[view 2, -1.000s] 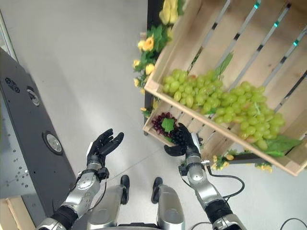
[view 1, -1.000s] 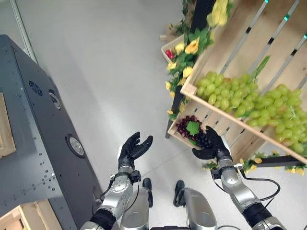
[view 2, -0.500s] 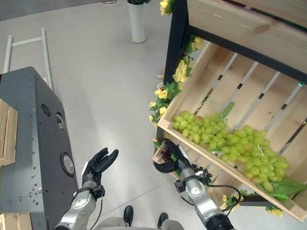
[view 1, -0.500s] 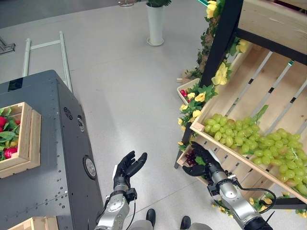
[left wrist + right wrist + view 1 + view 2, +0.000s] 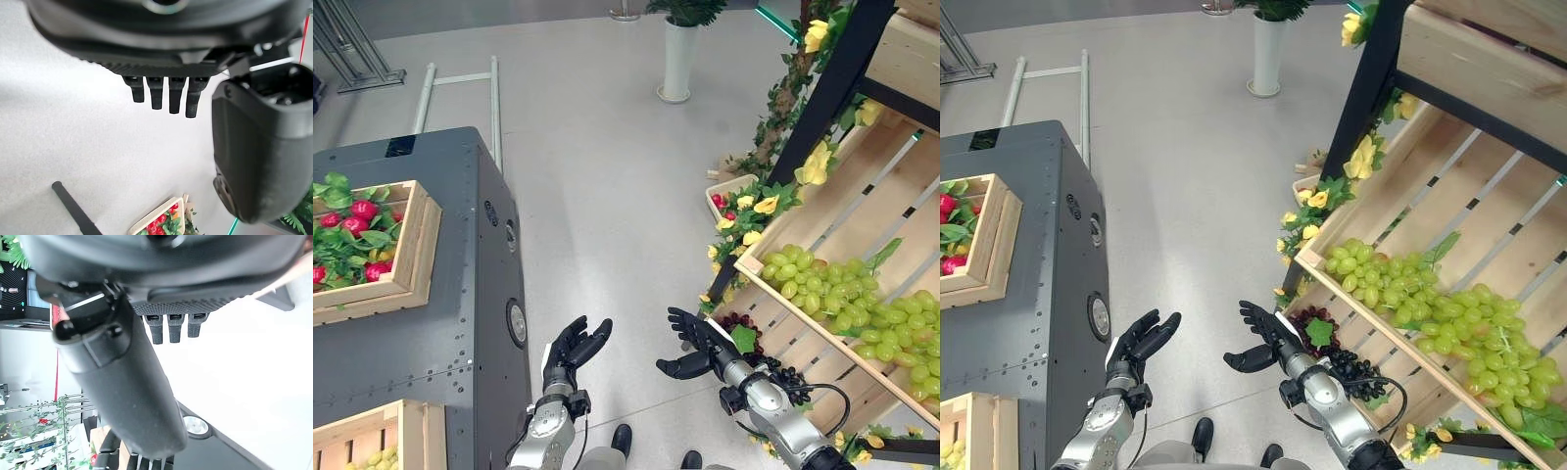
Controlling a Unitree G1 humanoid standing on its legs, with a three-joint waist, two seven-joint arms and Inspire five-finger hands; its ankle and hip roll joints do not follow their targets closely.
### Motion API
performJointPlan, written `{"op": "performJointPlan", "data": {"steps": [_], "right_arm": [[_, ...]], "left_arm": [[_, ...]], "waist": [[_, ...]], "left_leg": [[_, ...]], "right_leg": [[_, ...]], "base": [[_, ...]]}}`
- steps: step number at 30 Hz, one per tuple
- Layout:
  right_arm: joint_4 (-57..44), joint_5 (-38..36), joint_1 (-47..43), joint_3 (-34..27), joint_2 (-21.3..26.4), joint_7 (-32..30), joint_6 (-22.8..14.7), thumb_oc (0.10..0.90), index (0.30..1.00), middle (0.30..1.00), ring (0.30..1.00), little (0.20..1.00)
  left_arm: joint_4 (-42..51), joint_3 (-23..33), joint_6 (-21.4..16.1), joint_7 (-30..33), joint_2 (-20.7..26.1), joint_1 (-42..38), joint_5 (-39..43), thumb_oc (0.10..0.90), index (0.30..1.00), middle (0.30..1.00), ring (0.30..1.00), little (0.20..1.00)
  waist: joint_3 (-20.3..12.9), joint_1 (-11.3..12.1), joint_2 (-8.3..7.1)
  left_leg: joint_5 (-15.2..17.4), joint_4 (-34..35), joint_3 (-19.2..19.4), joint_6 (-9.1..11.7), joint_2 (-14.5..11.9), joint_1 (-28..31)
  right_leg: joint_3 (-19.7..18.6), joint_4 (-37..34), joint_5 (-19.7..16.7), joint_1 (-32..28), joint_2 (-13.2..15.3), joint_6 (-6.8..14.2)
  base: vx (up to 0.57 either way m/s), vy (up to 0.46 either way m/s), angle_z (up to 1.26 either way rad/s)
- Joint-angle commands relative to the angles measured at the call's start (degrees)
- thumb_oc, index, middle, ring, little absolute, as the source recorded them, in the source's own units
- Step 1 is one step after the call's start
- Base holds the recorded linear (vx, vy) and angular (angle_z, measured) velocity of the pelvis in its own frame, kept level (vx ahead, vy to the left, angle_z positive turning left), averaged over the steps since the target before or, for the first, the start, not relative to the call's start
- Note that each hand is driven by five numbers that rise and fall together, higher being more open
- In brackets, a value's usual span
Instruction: Pick up the fruits from the basket on one side to the basket on the other side
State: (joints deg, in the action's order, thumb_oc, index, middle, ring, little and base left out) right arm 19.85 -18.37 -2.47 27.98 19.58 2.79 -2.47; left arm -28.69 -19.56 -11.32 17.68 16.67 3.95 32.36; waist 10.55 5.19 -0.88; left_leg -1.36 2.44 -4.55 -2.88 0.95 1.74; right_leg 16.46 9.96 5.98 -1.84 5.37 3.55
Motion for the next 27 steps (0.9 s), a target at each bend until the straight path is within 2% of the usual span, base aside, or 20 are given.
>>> {"op": "performJointPlan", "data": {"steps": [1, 3, 5, 6, 7, 10, 13, 15, 16, 17, 18, 21, 24, 25, 27], "right_arm": [[-5.51, -7.04, -0.70, 0.27, -1.84, 0.22, -2.51, 0.800, 0.900, 0.900, 0.900, 0.900], [-6.60, -8.63, 0.11, -0.29, -1.98, -3.39, -2.52, 0.800, 0.900, 0.900, 0.900, 0.900], [-7.35, -9.51, 0.96, -1.07, -1.84, -7.23, -4.03, 0.800, 0.900, 0.900, 0.900, 0.900], [-7.20, -9.63, 0.98, -1.25, -1.83, -7.36, -4.54, 0.800, 0.900, 0.900, 0.900, 0.900], [-5.30, -12.22, -0.09, -2.25, -2.76, -6.87, -4.11, 0.800, 0.900, 0.900, 0.900, 0.900], [-4.73, -12.95, -0.50, -2.28, -4.08, -6.09, -4.68, 0.800, 0.900, 0.900, 0.900, 0.900], [-4.88, -12.98, -0.33, -3.14, -4.39, -7.04, -5.46, 0.800, 0.900, 0.900, 0.900, 0.900], [-5.30, -12.32, -0.73, -3.09, -4.30, -5.82, -4.91, 0.800, 0.900, 0.900, 0.900, 0.900], [-5.32, -12.34, -0.76, -2.98, -4.24, -4.77, -4.85, 0.800, 0.900, 0.900, 0.900, 0.900], [-5.39, -12.85, -0.54, -2.90, -3.89, -3.27, -5.40, 0.800, 0.900, 0.900, 0.900, 0.900], [-5.57, -13.25, 0.26, -3.21, -3.29, -2.11, -6.44, 0.800, 0.900, 0.900, 0.900, 0.900], [-5.04, -14.49, 0.46, -3.50, -2.22, -1.97, -6.94, 0.800, 0.900, 0.900, 0.900, 0.900], [-5.40, -13.15, 1.91, -4.33, -1.94, -2.48, -7.92, 0.800, 0.900, 0.900, 0.900, 0.900], [-5.99, -13.11, 2.63, -4.59, -1.77, -3.15, -8.09, 0.800, 0.900, 0.900, 0.900, 0.900], [-6.24, -14.15, 3.17, -4.83, -1.59, -3.33, -7.75, 0.800, 0.900, 0.900, 0.900, 0.900]], "left_arm": [[1.73, 0.49, -2.02, -1.91, 3.56, -3.14, -4.17, 0.800, 0.900, 0.900, 0.900, 0.900], [1.16, 0.64, -1.22, -4.45, 4.04, -3.75, -4.49, 0.800, 0.900, 0.900, 0.900, 0.900], [0.67, -0.05, -2.00, -7.32, 3.99, -5.19, -4.46, 0.800, 0.900, 0.900, 0.900, 0.900], [0.61, -0.23, -2.24, -7.53, 3.89, -5.50, -4.21, 0.800, 0.900, 0.900, 0.900, 0.900], [0.50, -2.19, -2.05, -6.79, 2.84, -7.01, -3.11, 0.800, 0.900, 0.900, 0.900, 0.900], [0.41, -2.90, -3.54, -4.43, 0.60, -6.49, -1.65, 0.800, 0.900, 0.900, 0.900, 0.900], [2.62, -2.53, -3.81, -4.26, 0.26, -4.68, -1.58, 0.800, 0.900, 0.900, 0.900, 0.900], [3.91, -2.29, -3.02, -3.92, -0.36, -3.39, -0.96, 0.800, 0.900, 0.900, 0.900, 0.900], [3.92, -2.18, -2.84, -4.13, -0.43, -3.28, -0.66, 0.800, 0.900, 0.900, 0.900, 0.900], [3.37, -2.01, -2.66, -5.67, -0.41, -3.48, -0.21, 0.800, 0.900, 0.900, 0.900, 0.900], [2.36, -2.10, -2.18, -8.09, -0.20, -4.06, -0.40, 0.800, 0.900, 0.900, 0.900, 0.900], [2.01, -3.50, -2.07, -9.28, -0.45, -4.62, -0.96, 0.800, 0.900, 0.900, 0.900, 0.900], [2.12, -4.31, -2.48, -9.14, -1.05, -4.48, -0.71, 0.800, 0.900, 0.900, 0.900, 0.900], [1.99, -4.73, -2.04, -9.84, -1.42, -4.95, -1.24, 0.800, 0.900, 0.900, 0.900, 0.900], [1.58, -6.24, -1.79, -10.49, -1.91, -6.23, -2.64, 0.800, 0.900, 0.900, 0.900, 0.900]], "waist": [[-1.28, -0.43, 0.04], [-1.03, -2.34, 0.16], [-1.20, -5.10, 0.59], [-1.16, -5.59, 0.75], [-1.32, -6.60, 1.11], [-1.43, -5.63, 0.67], [-1.00, -4.42, 0.10], [-0.53, -3.44, -0.18], [-0.43, -3.38, -0.20], [-0.29, -3.76, -0.24], [-0.17, -4.75, -0.64], [-0.79, -5.49, -1.42], [-1.64, -6.60, -1.73], [-1.96, -7.26, -1.70], [-2.80, -8.25, -1.16]], "left_leg": [[1.26, 0.74, -3.45, -3.62, 4.70, 1.15], [0.60, 0.68, -7.20, -3.27, 5.25, 1.27], [-0.32, 1.01, -11.22, -2.79, 6.01, 1.14], [-0.40, 1.12, -11.75, -2.73, 6.10, 1.27], [-0.74, 0.77, -13.27, -2.21, 5.91, 0.06], [-1.38, -0.15, -11.85, -0.90, 4.65, -1.54], [-1.32, -2.12, -11.52, 0.18, 4.06, -3.34], [-1.80, -3.14, -9.70, 1.13, 3.24, -5.24], [-1.90, -3.10, -8.50, 1.40, 2.91, -5.56], [-1.93, -2.99, -2.89, 2.20, 1.42, -6.20], [-1.41, -5.78, 4.16, 3.01, -0.89, -7.33], [0.64, -8.37, 7.11, 2.74, -2.26, -6.80], [0.59, -11.86, 13.98, 3.96, -5.46, -5.38], [0.48, -12.23, 18.20, 4.57, -7.61, -4.25], [-0.31, -10.05, 22.11, 5.48, -9.68, -2.68]], "right_leg": [[-8.97, 17.37, -7.18, 8.56, 0.51, -0.21], [-14.82, 14.39, -7.05, 9.30, -3.41, -0.71], [-22.55, 5.04, -7.41, 8.91, -7.85, -1.74], [-23.51, 3.29, -7.61, 8.67, -8.36, -1.96], [-25.76, 2.26, -4.37, 7.11, -10.62, -3.51], [-23.09, -2.81, -3.98, 3.59, -9.08, -3.81], [-20.54, -5.68, -3.95, 1.08, -8.05, -4.49], [-18.18, -8.02, -4.44, -0.33, -7.28, -4.96], [-17.36, -8.48, -4.46, -0.70, -7.14, -5.06], [-14.92, -9.27, -4.27, -1.49, -6.81, -5.25], [-11.81, -9.53, -3.75, -2.22, -6.02, -5.68], [-9.01, -8.83, -3.09, -1.87, -4.73, -6.08], [-5.38, -9.74, -2.17, -2.85, -3.77, -6.30], [-3.04, -10.28, -1.93, -3.37, -3.36, -6.31], [-0.35, -11.32, -1.76, -3.65, -2.87, -6.26]], "base": [[0.04, -0.147, 0.37], [0.07, -0.243, 0.84], [0.06, -0.287, 1.34], [0.01, -0.367, 1.93], [0.00, -0.285, 1.93], [-0.02, -0.313, 1.67], [-0.04, -0.303, 0.44], [-0.08, -0.228, 0.01], [-0.06, -0.162, -0.01], [-0.08, -0.178, 0.41], [-0.08, -0.170, 0.69], [-0.05, -0.053, 1.35], [0.00, 0.009, 0.74], [0.03, 0.019, 0.93], [0.00, 0.078, 1.05]]}}
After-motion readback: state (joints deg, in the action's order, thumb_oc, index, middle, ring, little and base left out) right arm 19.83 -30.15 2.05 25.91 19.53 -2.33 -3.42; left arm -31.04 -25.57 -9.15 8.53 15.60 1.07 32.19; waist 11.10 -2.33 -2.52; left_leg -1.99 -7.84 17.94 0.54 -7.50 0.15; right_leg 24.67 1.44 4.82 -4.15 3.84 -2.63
